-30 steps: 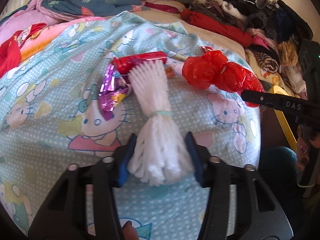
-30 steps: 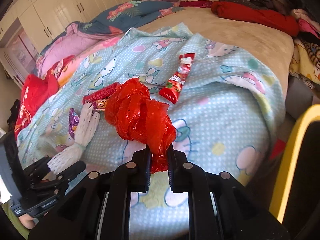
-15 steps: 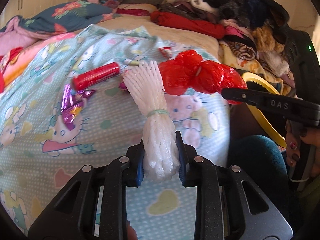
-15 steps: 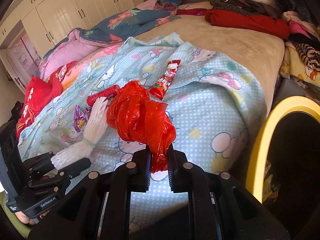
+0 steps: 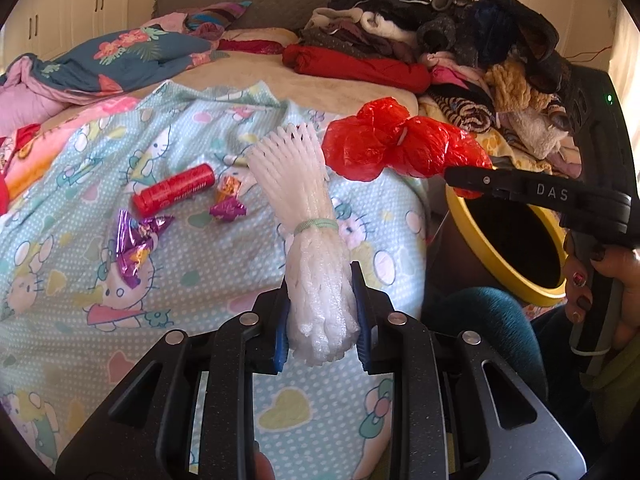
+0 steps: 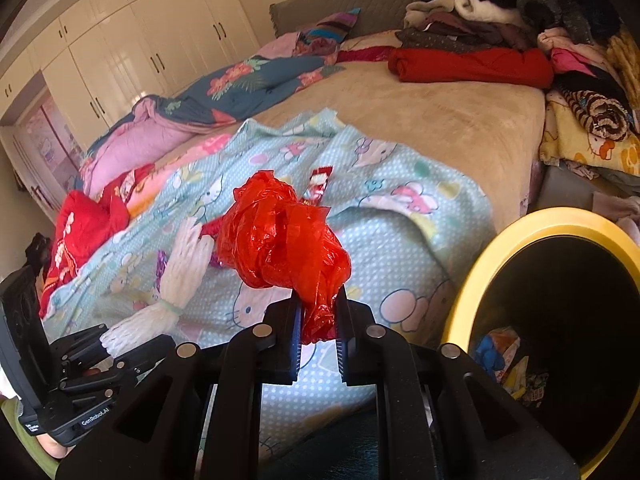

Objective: Collect trash
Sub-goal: 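Carry the red bag and foam bundle over the yellow bin and open both tools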

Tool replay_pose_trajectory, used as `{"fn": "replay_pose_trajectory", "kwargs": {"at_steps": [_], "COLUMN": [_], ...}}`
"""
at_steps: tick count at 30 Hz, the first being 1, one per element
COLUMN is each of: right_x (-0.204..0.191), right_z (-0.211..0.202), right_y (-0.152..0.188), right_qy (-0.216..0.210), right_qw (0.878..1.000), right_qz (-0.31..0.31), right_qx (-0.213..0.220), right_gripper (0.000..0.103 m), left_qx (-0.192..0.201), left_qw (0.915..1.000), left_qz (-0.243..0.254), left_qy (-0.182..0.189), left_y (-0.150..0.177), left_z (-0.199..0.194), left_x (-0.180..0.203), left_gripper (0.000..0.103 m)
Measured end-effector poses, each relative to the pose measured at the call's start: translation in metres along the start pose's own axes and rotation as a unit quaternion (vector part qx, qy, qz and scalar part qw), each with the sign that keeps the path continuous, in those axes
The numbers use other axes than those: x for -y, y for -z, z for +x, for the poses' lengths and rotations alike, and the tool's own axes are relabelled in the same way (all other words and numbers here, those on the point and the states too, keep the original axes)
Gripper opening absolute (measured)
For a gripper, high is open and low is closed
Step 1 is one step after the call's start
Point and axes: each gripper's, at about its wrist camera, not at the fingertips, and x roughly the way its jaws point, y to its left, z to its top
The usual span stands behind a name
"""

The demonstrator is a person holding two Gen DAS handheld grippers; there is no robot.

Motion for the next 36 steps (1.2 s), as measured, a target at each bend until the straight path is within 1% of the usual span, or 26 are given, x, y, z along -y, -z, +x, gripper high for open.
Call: {"fn": "replay_pose_trajectory", "kwargs": {"at_steps": [15, 26, 36], "right_x": [0.03, 0.05, 0.073], "right_z": [-0.034, -0.056, -0.074], "right_y": [-0.004, -0.005, -0.006], "right_qy": [0.018, 0.029, 0.045], "right_qw": [0.999, 0.996, 0.993], "right_qz": [0.031, 0.055, 0.076], "right_qx": [0.037, 0.062, 0.082], "right_gripper": [0.013, 0.013, 0.013], "left_qx": [0.036, 0.052, 0.06], "left_qw": [0.999, 0.9972, 0.9956], "left_qz": [0.013, 0.029, 0.038], "left_qy": [0.024, 0.044, 0.061], "left_y": [-0.026, -0.039, -0.048], "left_z": [-0.008, -0.008, -0.006], "left_x": [0.031, 0.062, 0.082], "left_gripper": [0.019, 0.019, 0.019]}}
